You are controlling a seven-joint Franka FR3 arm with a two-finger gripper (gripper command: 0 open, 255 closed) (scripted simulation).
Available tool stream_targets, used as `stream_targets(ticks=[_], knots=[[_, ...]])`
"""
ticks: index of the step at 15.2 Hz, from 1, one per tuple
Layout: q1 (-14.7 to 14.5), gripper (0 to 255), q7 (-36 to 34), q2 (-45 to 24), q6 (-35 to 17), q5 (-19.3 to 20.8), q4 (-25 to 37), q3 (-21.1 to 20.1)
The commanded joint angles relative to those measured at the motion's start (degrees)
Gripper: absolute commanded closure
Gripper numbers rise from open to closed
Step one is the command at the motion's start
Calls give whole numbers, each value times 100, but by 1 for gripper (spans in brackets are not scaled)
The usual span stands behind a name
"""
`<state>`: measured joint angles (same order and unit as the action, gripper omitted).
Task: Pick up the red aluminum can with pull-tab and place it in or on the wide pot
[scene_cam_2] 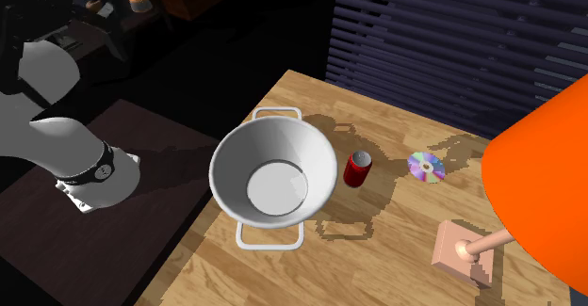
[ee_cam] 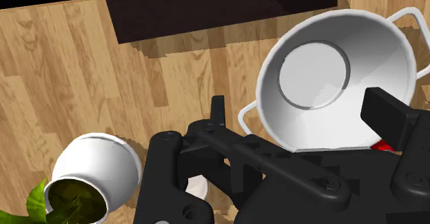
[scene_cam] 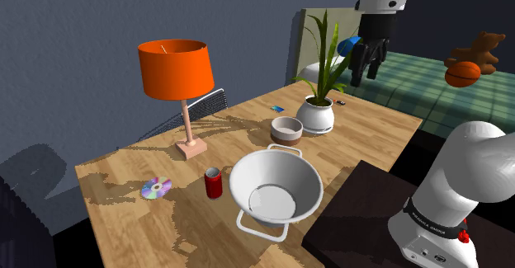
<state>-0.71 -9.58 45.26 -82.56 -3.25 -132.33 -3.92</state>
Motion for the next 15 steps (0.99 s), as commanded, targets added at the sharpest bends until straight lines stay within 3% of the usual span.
stream_targets(ticks=[1,8,15], knots=[[0,0,0,0,0,0,0,0],[-122,0,-341,-848,-1287,-256,-344,-466],[-200,0,-703,-2023,-2515,-341,-300,-930]])
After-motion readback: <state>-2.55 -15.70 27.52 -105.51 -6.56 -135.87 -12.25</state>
